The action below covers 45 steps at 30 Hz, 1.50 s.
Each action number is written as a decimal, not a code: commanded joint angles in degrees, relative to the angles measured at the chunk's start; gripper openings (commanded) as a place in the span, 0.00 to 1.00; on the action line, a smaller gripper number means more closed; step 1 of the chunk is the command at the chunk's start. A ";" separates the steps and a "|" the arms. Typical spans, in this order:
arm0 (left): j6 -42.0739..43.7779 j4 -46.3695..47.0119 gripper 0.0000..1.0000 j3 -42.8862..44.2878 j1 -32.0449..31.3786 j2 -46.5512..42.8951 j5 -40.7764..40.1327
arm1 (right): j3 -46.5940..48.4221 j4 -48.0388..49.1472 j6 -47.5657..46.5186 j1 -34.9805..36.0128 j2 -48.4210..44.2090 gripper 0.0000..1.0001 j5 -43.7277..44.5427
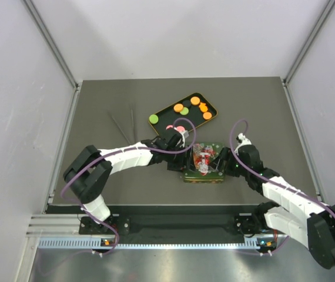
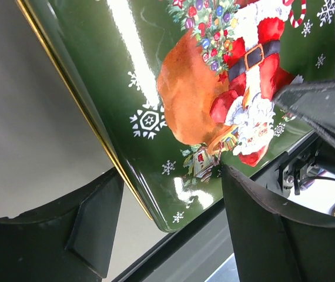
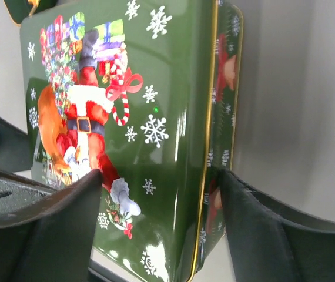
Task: Pack the cookies
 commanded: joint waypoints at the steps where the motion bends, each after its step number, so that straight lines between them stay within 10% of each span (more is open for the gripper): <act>1: 0.47 2.97 0.71 0.77 -0.87 1.73 -0.88 | -1.74 1.36 2.19 5.08 3.33 0.65 -4.19; 15: 7.51 -4.16 0.73 2.71 8.53 0.15 -3.17 | 2.48 5.06 7.47 22.06 9.23 0.54 1.70; 21: 8.12 -4.86 0.73 3.85 9.06 0.94 -3.17 | 0.99 2.16 7.47 21.89 5.63 0.82 2.40; 45: 8.30 -5.39 0.73 3.94 9.06 -0.73 -1.50 | -2.62 -0.21 9.14 8.79 -6.15 0.81 -9.20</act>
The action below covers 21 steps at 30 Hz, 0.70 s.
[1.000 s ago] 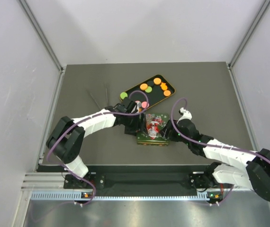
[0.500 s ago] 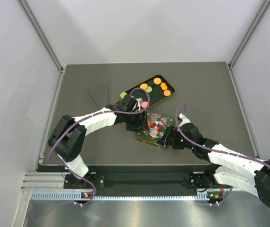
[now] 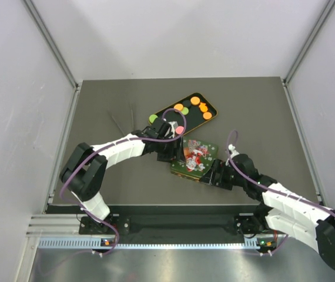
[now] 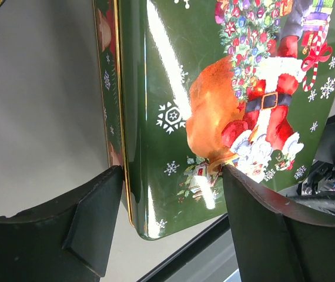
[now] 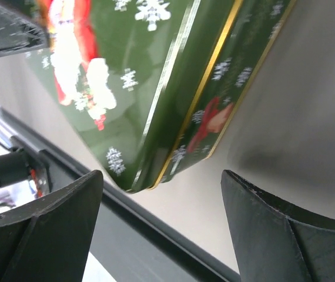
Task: Pack the cookies
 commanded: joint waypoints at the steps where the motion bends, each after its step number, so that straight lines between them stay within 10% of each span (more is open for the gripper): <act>1: 0.87 1.17 0.73 1.16 -0.12 -0.42 -2.15 | 1.82 0.88 -0.33 -0.43 -1.93 0.81 -2.62; 21: -0.36 2.22 0.72 1.43 -1.44 0.72 -2.06 | -3.71 10.01 1.78 -5.35 3.77 0.63 -4.56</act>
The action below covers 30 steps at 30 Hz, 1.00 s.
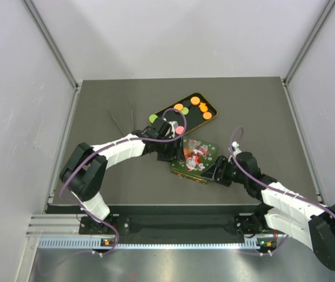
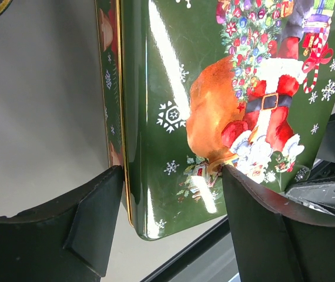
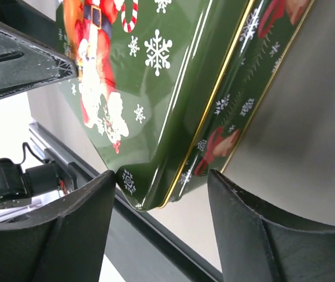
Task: Pack the cookies
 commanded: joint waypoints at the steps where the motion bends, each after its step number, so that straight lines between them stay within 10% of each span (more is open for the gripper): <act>1: -0.34 2.13 0.72 1.32 -1.09 0.87 -1.67 | -2.75 2.78 -0.47 -0.04 1.85 0.63 0.36; 18: -1.92 4.33 0.72 -0.70 -3.55 1.67 -1.85 | -3.64 4.29 -1.52 1.71 5.02 0.18 2.65; 30: 1.50 -0.32 0.73 3.60 -0.21 -0.79 -3.34 | 11.39 -15.85 -10.57 -0.90 -5.62 0.84 10.39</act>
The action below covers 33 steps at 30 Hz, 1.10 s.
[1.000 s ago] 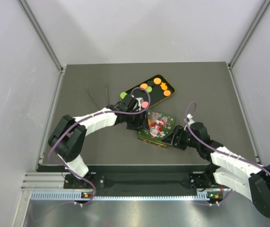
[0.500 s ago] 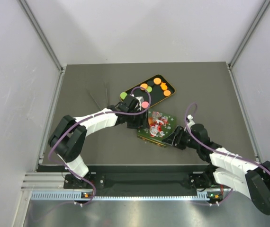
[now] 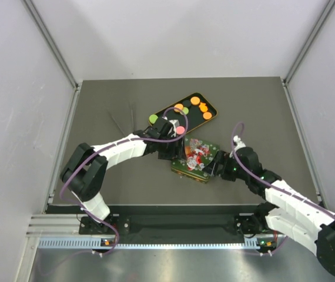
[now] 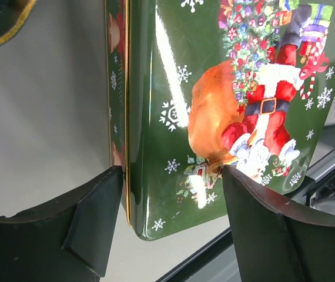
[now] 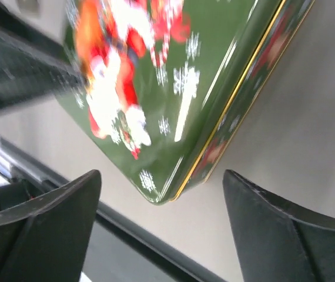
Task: Pack the cookies
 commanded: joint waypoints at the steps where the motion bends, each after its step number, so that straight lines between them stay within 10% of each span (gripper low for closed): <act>1: 2.05 -2.07 0.74 4.03 1.10 -0.84 0.13 | 5.80 -5.16 -5.09 -6.69 -1.07 0.86 0.56; 15: 4.60 -3.05 0.73 9.05 1.89 5.83 0.58 | 13.63 12.14 -7.12 -18.24 25.38 0.87 -1.13; 33: 4.69 -3.04 0.73 9.23 1.89 8.04 0.66 | 9.59 15.66 -6.59 -18.24 33.12 0.31 -1.74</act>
